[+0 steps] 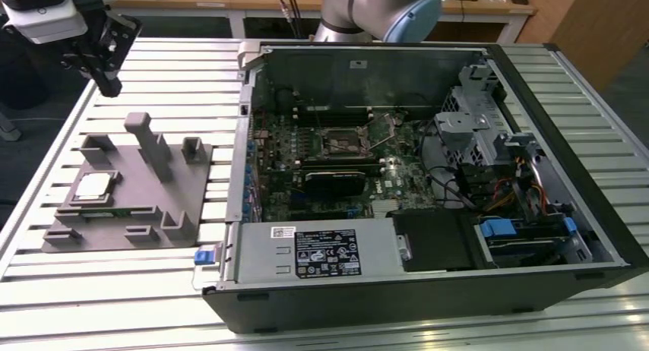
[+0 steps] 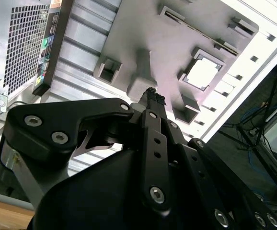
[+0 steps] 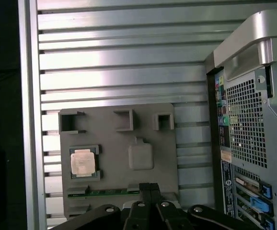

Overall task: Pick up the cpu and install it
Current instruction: 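Reach for the cpu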

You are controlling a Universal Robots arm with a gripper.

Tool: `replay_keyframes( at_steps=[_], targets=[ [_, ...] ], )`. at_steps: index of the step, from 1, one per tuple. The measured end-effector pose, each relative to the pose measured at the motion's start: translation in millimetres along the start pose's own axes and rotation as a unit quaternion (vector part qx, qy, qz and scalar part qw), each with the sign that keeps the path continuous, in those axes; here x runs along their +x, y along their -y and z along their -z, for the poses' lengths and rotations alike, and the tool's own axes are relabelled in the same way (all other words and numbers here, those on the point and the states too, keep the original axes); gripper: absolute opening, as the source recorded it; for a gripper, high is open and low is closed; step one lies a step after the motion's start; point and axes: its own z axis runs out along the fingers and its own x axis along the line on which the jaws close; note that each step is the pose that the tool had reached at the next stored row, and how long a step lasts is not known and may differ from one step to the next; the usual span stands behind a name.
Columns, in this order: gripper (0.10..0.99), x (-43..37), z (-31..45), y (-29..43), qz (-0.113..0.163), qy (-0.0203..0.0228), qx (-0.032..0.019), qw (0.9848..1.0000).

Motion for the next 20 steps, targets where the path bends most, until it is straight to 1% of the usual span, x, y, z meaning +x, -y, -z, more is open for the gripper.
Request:
replay_keyframes(
  at_steps=[4,8,20],
  targets=[
    [0.106,6.7,-0.3,0.1,0.000,-0.0001,0.0000,1.0000],
    [0.106,15.5,-0.9,-2.5,0.000,-0.0001,0.0000,1.0000],
    [0.106,34.8,-3.9,-20.1,0.000,-0.0001,0.0000,1.0000]
  ],
)
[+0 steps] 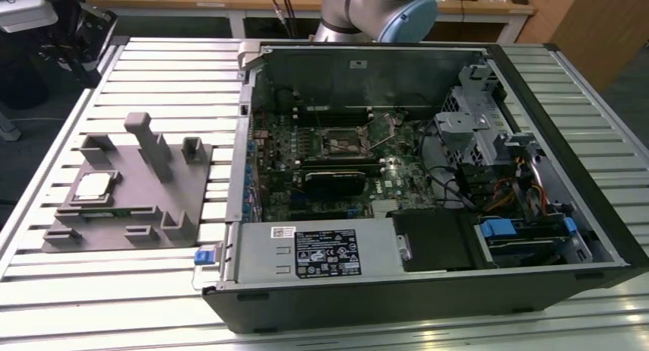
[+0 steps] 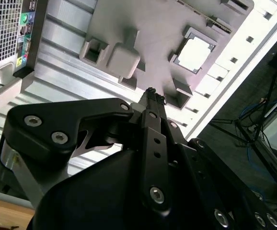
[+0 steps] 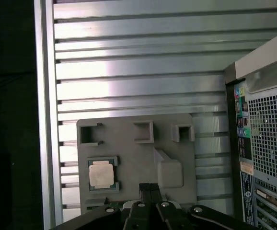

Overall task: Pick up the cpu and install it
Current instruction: 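Reach for the cpu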

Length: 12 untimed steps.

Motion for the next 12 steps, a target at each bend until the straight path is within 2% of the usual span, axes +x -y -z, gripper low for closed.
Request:
replay_keyframes(
  at_steps=[12],
  targets=[
    [0.106,14.5,-3.4,-13.2,0.000,-0.0009,0.0001,1.0000]
  ],
)
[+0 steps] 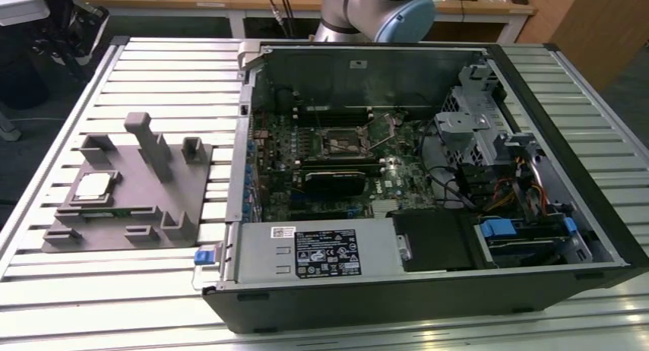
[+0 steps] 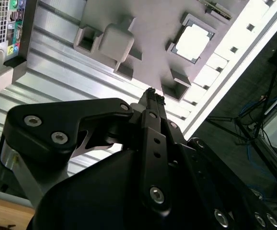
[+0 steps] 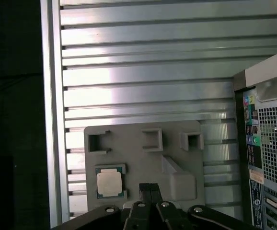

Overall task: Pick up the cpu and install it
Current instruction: 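Reach for the cpu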

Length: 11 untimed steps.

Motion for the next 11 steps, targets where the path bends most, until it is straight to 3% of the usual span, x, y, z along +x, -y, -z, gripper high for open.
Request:
replay_keyframes(
  at_steps=[6,11],
  targets=[
    [0.106,11.9,-3.2,0.9,0.000,0.0001,-0.0001,1.0000],
    [0.106,16.5,-5.2,9.0,0.000,0.0001,-0.0001,1.0000]
  ],
)
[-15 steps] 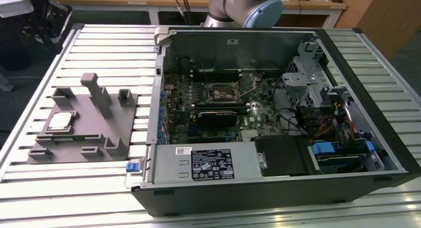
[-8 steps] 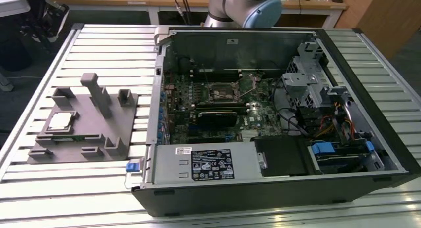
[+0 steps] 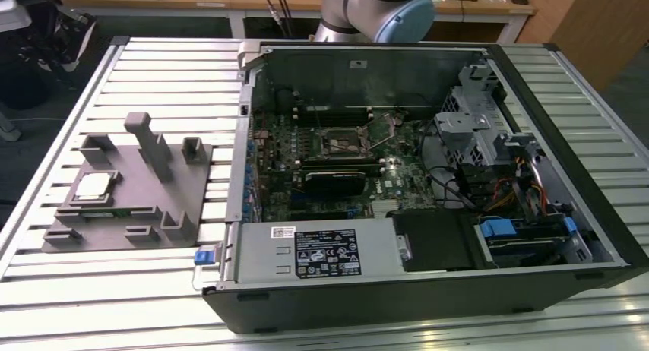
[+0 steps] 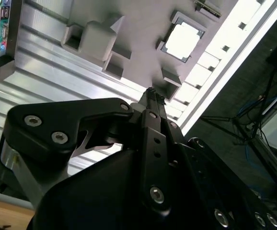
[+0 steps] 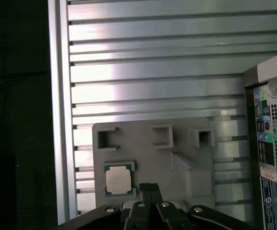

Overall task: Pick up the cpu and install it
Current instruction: 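Reach for the cpu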

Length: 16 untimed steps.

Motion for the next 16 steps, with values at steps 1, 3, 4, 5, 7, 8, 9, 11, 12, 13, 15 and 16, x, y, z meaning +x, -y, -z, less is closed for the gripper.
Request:
replay_keyframes(
  at_steps=[1,3,4,5,7,8,9,11,12,13,15,16],
  targets=[
    [0.106,1.6,-0.2,2.0,0.000,0.0000,0.0000,1.0000],
    [0.106,5.0,-0.5,6.3,0.000,0.0000,0.0000,1.0000],
    [0.106,6.9,-0.6,8.5,0.000,-0.0001,0.0001,1.0000],
    [0.106,8.7,-0.7,10.4,0.000,-0.0001,0.0000,1.0000],
    [0.106,12.4,-0.9,12.3,0.000,0.0000,0.0000,1.0000],
    [0.106,14.3,-0.9,13.0,0.000,0.0000,0.0000,1.0000],
    [0.106,15.9,-0.9,13.4,0.000,-0.0001,0.0000,1.0000],
    [0.106,19.6,-0.9,14.0,0.000,-0.0001,0.0000,1.0000],
    [0.106,21.6,-1.0,14.2,0.000,-0.0001,0.0000,1.0000],
    [0.106,24.0,-1.0,14.4,0.000,0.0000,0.0000,1.0000],
    [0.106,28.5,-1.1,14.7,0.000,0.0000,0.0000,1.0000],
    [0.106,30.7,-1.2,14.9,0.000,-0.0001,0.0000,1.0000]
  ],
)
